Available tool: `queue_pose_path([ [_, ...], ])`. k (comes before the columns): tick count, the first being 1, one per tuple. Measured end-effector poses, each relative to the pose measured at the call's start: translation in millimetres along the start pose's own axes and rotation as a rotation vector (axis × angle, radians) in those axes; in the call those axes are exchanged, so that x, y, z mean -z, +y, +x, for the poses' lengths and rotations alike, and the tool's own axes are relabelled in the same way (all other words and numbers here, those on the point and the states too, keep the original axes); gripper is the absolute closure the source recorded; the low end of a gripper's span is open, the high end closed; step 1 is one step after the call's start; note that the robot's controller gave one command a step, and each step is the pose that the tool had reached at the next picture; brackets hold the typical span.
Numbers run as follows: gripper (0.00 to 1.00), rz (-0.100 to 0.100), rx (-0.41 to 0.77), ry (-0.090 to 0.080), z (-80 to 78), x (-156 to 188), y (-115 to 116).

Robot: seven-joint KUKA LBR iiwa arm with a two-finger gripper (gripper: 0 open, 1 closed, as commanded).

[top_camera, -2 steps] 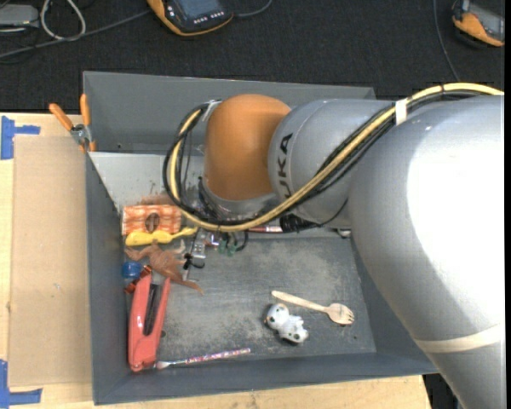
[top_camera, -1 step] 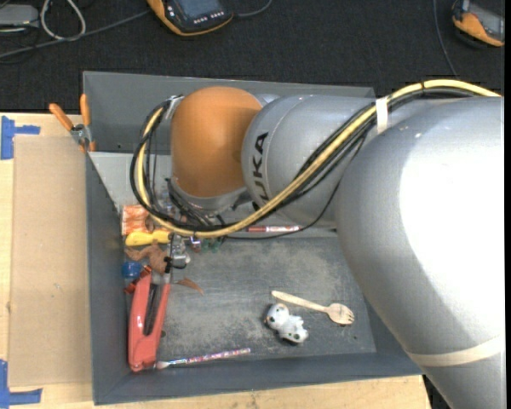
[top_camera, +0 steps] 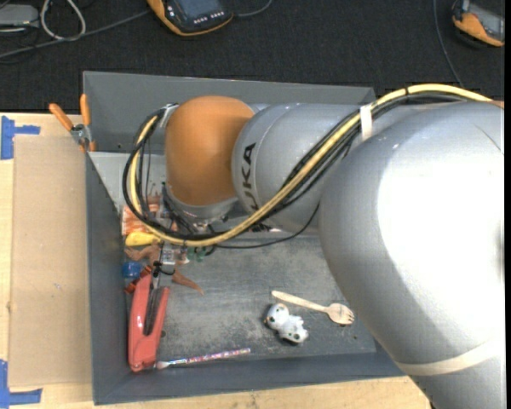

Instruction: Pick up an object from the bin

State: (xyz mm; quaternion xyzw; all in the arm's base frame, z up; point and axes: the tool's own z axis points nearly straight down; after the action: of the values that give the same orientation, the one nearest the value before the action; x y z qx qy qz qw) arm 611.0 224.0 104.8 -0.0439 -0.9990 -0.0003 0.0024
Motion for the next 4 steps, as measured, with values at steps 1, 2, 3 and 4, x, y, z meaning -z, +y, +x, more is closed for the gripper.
queue_pose_path([
  [1,0.0,-0.004,-0.204,-0.008,-10.6,-32.4,11.7],
  [2,1.0,-0.009,-0.419,-0.008,-7.0,-31.5,4.1],
  [3,1.0,-0.009,-0.418,-0.008,-7.0,-31.5,4.2],
  [4,1.0,-0.005,-0.419,-0.003,-5.1,-13.2,2.8],
])
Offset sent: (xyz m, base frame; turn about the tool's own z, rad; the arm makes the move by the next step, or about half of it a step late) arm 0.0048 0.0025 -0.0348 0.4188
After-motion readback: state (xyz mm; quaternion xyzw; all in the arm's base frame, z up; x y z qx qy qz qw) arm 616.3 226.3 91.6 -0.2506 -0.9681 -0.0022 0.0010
